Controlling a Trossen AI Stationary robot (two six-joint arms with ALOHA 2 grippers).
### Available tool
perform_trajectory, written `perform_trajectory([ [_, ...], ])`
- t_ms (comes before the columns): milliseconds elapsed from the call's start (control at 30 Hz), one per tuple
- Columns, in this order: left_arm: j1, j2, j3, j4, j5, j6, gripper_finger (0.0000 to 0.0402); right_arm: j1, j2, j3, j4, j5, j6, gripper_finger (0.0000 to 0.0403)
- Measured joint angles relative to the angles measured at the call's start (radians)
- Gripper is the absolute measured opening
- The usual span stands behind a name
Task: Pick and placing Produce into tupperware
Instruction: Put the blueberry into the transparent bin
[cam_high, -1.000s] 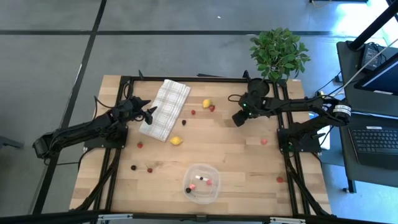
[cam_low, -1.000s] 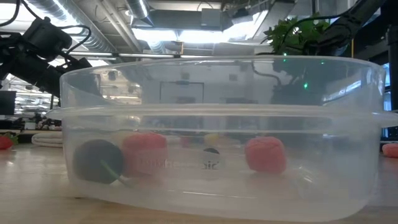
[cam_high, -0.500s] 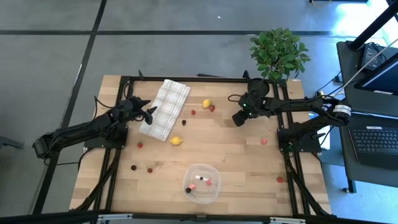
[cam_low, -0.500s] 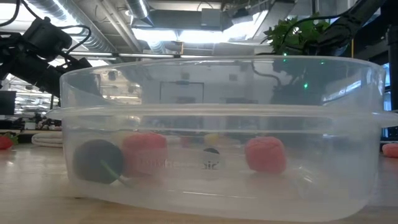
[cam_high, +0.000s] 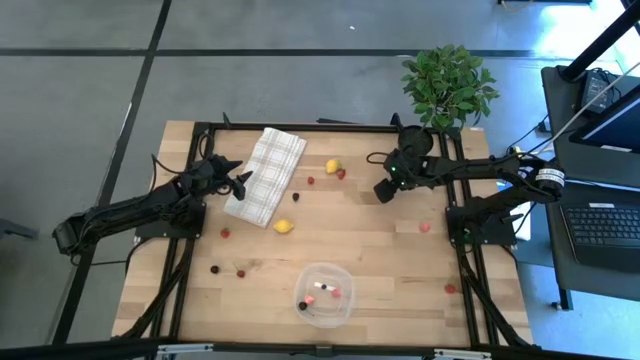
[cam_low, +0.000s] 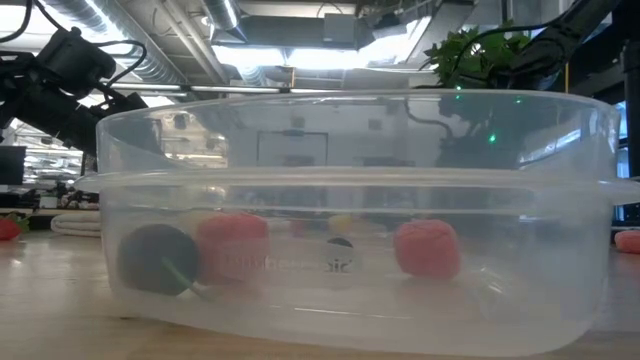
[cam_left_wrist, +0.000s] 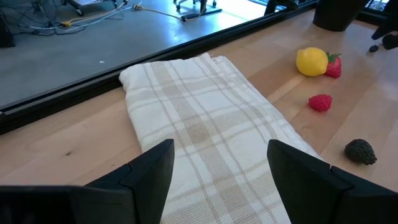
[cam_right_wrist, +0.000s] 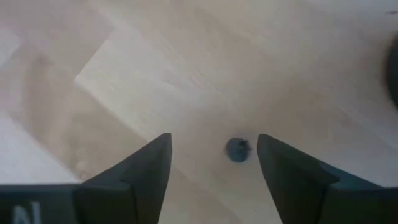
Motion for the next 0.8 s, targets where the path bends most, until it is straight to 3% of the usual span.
perform_trajectory([
  [800,0.0,0.0,0.0,0.0,0.0,0.0,0.025,0.0,0.047,-0.066,0.112,0.034,0.046,0.0241],
])
